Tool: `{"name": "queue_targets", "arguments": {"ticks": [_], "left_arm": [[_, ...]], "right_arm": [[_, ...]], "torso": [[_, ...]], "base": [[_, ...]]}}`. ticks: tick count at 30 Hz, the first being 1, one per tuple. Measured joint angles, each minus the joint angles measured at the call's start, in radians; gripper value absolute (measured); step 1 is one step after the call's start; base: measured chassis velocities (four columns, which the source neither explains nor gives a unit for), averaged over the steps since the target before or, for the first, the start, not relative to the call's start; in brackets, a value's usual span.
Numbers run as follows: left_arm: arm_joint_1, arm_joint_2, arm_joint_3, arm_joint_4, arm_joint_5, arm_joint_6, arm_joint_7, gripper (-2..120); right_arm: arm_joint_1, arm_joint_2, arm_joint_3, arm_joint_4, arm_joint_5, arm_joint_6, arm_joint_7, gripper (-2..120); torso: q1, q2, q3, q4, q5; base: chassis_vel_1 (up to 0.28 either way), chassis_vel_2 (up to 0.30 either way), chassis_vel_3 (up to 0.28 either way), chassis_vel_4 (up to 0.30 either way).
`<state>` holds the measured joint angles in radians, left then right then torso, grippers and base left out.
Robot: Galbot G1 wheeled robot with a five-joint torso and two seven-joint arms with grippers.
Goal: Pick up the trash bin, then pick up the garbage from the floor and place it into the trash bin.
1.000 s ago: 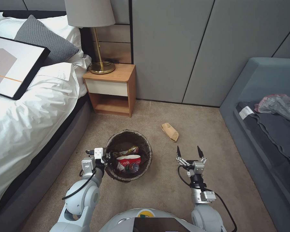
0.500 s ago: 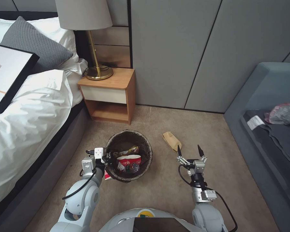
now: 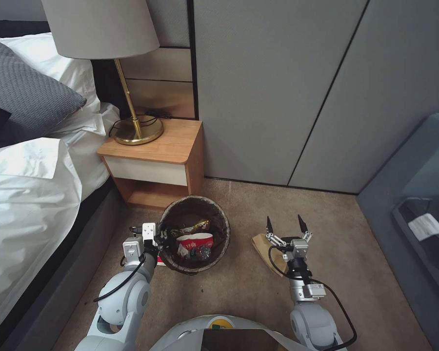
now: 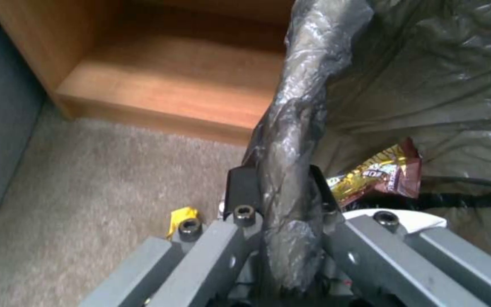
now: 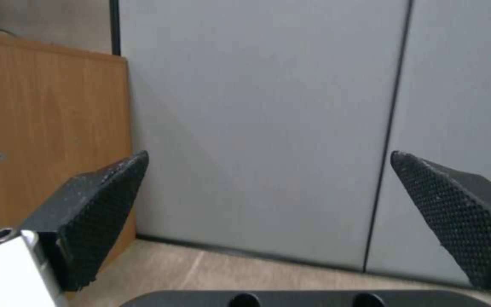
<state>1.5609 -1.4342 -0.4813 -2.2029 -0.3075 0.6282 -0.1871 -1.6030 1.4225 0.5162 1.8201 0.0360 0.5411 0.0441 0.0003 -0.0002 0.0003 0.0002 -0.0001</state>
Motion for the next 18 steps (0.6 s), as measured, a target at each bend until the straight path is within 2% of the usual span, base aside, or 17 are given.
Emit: {"name": "queue_targets", "arguments": {"ticks": [3,6,7,8,10,12,15,18], "left_arm": [[0.0,0.0,0.0,0.0,0.0,0.0,0.0,0],[0.002,0.0,-0.001,-0.001,-0.001,0.0,0.0,0],[0.002,0.0,-0.001,-0.001,-0.001,0.0,0.0,0],[0.004,0.0,-0.001,-0.001,-0.001,0.0,-0.001,0],[0.009,0.0,-0.001,-0.004,-0.001,0.0,-0.001,0],[0.012,0.0,0.0,-0.006,-0.002,0.0,-0.001,0],[0.027,0.003,0.007,-0.015,-0.007,0.0,-0.002,0],[0.032,0.004,0.01,-0.018,-0.008,0.0,-0.003,0]], "right_arm": [[0.006,-0.011,0.003,-0.002,-0.01,-0.008,-0.004,100],[-0.005,-0.038,0.029,0.013,-0.019,-0.147,-0.047,100],[-0.005,-0.038,0.029,0.013,-0.019,-0.147,-0.047,100],[-0.016,-0.056,0.036,0.025,-0.001,-0.272,-0.069,100],[-0.019,-0.078,0.036,0.023,0.015,-0.397,-0.098,100],[-0.017,-0.088,0.036,0.017,0.018,-0.433,-0.122,100],[0.001,-0.123,0.034,-0.005,0.021,-0.581,-0.26,100],[0.013,-0.142,0.028,-0.015,0.014,-0.631,-0.307,100]], "torso": [[0.0,0.0,0.0,0.0,0.0004],[0.0,0.0,0.0,-0.0003,0.0002],[0.0,0.0,0.0,-0.0003,0.0002],[0.0,0.0,0.0,-0.0005,-0.0002],[0.0,0.0,0.0,-0.0006,0.0002],[0.0,0.0,0.0,-0.0004,0.0002],[0.0,0.0,0.0,-0.0001,0.0002],[0.0,0.0,0.0,-0.0001,0.0002]], "base": [[-0.055,0.04,0.06,-0.072],[0.033,-0.028,-0.031,0.027],[0.049,-0.061,-0.046,0.04],[0.049,-0.061,-0.047,0.048],[0.0,0.0,0.0,0.0],[0.0,0.0,0.0,0.0],[0.0,0.0,0.0,0.0],[0.0,0.0,0.0,0.0]]}}
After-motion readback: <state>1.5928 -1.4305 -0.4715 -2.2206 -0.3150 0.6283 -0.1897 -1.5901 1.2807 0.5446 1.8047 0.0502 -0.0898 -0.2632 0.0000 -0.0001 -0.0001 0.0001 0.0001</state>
